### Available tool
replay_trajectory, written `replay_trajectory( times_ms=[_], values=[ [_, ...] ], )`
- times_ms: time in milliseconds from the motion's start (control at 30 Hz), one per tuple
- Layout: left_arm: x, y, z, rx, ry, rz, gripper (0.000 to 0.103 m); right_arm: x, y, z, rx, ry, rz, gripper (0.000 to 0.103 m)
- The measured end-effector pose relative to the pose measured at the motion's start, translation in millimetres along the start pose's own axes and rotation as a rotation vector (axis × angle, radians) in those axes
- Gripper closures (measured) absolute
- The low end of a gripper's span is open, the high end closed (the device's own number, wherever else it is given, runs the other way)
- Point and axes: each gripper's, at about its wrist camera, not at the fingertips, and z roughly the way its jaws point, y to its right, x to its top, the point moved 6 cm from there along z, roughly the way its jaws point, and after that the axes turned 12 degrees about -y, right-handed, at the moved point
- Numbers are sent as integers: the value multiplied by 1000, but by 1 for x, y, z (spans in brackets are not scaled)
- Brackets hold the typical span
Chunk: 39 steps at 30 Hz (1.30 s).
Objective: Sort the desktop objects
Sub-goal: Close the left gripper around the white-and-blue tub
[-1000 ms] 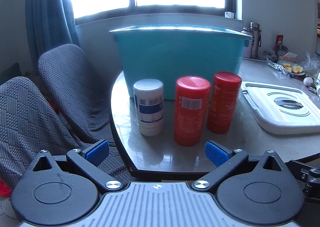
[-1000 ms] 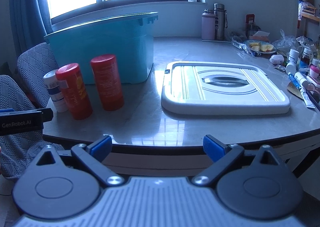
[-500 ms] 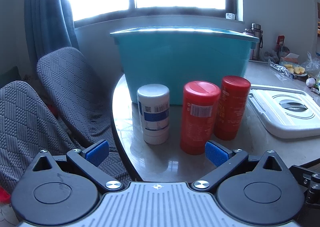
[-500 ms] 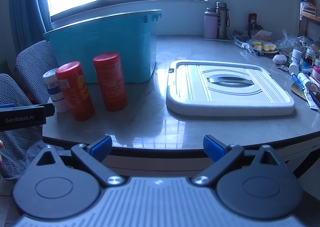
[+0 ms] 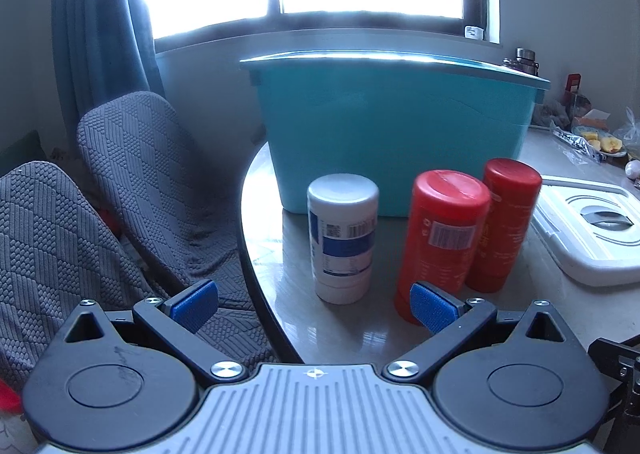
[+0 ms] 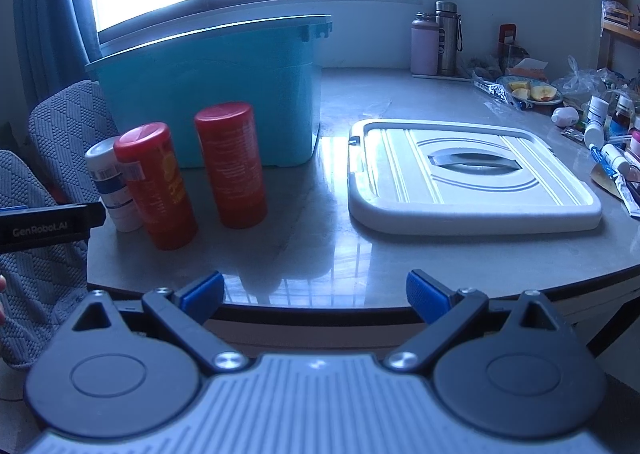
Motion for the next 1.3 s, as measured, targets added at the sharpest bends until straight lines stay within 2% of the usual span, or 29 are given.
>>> replay_trajectory(
  times_ms=[700,1300],
  values=[
    [20,-9,44,-50,11,52,0,10,-24,11,-50,57,20,5],
    [41,2,95,-99,34,102,0,15,-50,27,-75,57,-71,5]
  ],
)
